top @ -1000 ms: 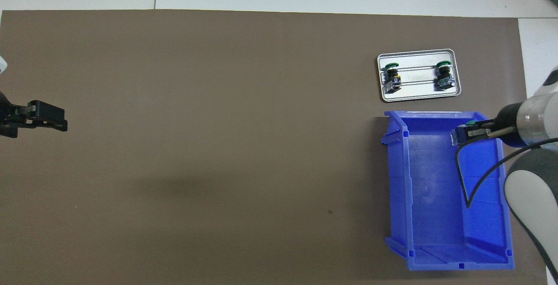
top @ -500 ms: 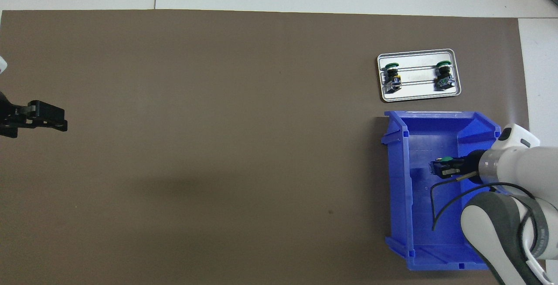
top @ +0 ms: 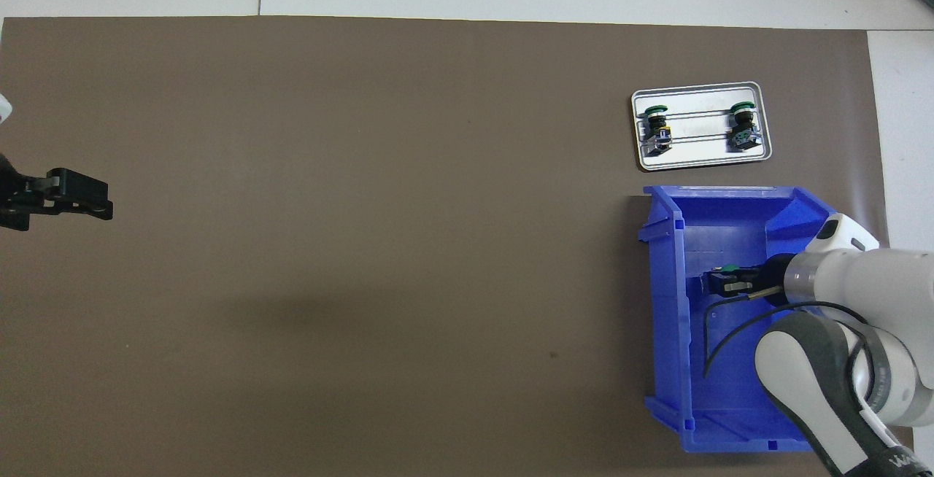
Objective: Place and press button with both arms
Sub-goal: 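Lower the green button into the blue bin and open the right gripper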
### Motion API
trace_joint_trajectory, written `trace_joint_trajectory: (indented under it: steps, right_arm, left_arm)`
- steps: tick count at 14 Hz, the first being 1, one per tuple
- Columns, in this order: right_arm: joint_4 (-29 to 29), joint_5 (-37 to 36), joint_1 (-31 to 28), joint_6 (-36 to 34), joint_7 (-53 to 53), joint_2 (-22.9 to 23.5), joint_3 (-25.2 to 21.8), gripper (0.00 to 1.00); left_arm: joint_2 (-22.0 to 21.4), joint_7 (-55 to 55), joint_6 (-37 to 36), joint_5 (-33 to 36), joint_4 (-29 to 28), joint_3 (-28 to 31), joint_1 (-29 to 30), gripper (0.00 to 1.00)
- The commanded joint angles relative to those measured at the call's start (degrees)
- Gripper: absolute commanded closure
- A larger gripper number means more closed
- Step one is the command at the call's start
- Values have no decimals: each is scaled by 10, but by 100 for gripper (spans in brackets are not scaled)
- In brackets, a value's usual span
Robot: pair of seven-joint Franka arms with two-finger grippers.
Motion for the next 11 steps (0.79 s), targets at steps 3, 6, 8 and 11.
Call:
trace_joint_trajectory:
  steps: [3,6,8,11]
  right_arm:
    - [2,19,-5,1,-7,-6,5,0]
    - [59,15,-2,-70,35,-24,6,0]
    - [133,4,-6,-146,78,-21,5,0]
    - [216,-89,-1,-207,181,-9,7,0]
  left_arm:
    - [-10,4,-4,7,-8,-2,4,0]
    - [-10,3,-4,7,-8,-2,4,0]
    - [-10,4,-4,7,-8,-1,4,0]
    - [-11,3,-4,7,-8,-1,4,0]
